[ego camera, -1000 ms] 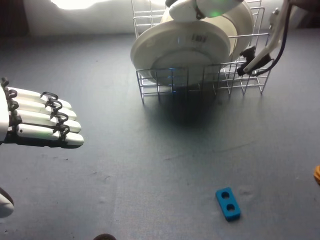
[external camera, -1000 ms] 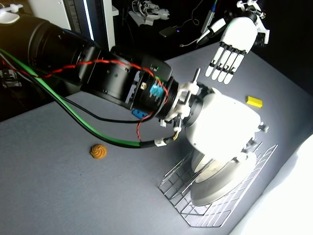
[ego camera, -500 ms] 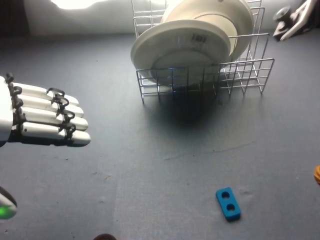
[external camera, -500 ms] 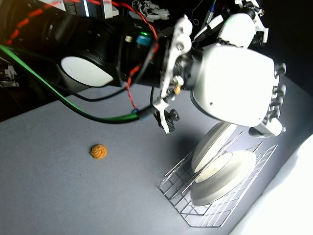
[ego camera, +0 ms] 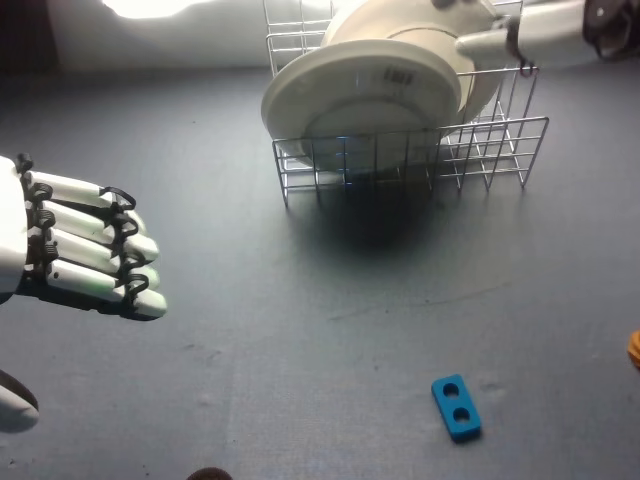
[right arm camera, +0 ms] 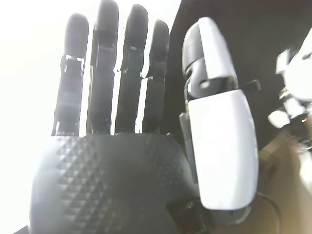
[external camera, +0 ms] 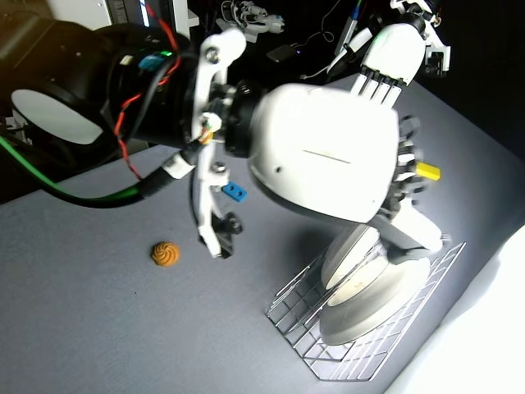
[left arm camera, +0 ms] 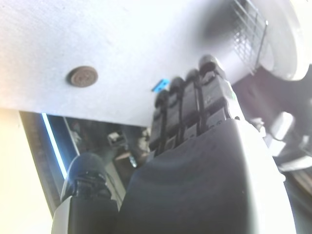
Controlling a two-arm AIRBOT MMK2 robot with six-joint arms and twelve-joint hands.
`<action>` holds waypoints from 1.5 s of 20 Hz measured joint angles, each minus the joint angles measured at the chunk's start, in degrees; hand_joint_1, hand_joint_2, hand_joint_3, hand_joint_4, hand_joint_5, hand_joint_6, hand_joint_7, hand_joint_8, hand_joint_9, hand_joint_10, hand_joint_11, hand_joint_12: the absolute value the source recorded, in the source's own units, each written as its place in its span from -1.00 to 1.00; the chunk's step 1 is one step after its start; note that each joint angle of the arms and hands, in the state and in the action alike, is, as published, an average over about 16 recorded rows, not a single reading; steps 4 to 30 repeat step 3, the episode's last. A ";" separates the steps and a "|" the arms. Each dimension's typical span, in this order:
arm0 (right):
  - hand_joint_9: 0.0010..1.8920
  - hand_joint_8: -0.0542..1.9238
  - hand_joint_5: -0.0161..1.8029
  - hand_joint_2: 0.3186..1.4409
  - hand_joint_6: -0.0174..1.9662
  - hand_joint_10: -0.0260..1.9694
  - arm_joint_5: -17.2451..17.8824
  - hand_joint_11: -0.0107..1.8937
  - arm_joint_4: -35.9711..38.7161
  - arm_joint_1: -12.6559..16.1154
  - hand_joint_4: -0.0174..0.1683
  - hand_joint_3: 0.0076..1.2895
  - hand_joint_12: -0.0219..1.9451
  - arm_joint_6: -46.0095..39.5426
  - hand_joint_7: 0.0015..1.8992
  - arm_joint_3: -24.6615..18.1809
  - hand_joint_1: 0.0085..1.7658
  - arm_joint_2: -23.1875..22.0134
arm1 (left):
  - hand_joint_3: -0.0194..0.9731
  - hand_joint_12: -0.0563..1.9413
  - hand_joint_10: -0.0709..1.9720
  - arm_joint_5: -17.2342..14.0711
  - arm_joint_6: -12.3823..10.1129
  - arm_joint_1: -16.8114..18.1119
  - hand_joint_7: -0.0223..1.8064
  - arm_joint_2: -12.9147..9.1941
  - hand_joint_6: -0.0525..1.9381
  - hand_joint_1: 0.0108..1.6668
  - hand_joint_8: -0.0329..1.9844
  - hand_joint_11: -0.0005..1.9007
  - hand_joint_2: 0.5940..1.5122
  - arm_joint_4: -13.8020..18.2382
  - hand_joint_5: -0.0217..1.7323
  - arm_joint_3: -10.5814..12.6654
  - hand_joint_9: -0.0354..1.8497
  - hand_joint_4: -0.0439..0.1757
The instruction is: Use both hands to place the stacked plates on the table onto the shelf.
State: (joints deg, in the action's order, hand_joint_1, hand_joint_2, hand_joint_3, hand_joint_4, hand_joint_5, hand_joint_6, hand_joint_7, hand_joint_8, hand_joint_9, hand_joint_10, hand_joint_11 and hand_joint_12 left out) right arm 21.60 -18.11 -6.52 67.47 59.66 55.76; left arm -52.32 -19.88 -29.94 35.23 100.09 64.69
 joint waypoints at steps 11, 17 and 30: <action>0.04 -0.93 0.07 0.38 -0.94 -0.95 0.20 -0.48 -2.13 -1.27 -0.82 -0.99 0.19 3.95 0.10 -1.34 0.07 -1.32 | -0.92 -0.56 -0.97 -0.08 0.11 0.08 -0.70 -0.10 -0.94 -0.99 -0.97 -0.97 0.28 0.12 -0.74 -0.20 -0.76 -0.56; 0.04 -0.93 0.07 0.38 -0.94 -0.95 0.20 -0.48 -2.13 -1.27 -0.82 -0.99 0.19 3.95 0.10 -1.34 0.07 -1.32 | -0.92 -0.56 -0.97 -0.08 0.11 0.08 -0.70 -0.10 -0.94 -0.99 -0.97 -0.97 0.28 0.12 -0.74 -0.20 -0.76 -0.56; 0.04 -0.93 0.07 0.38 -0.94 -0.95 0.20 -0.48 -2.13 -1.27 -0.82 -0.99 0.19 3.95 0.10 -1.34 0.07 -1.32 | -0.92 -0.56 -0.97 -0.08 0.11 0.08 -0.70 -0.10 -0.94 -0.99 -0.97 -0.97 0.28 0.12 -0.74 -0.20 -0.76 -0.56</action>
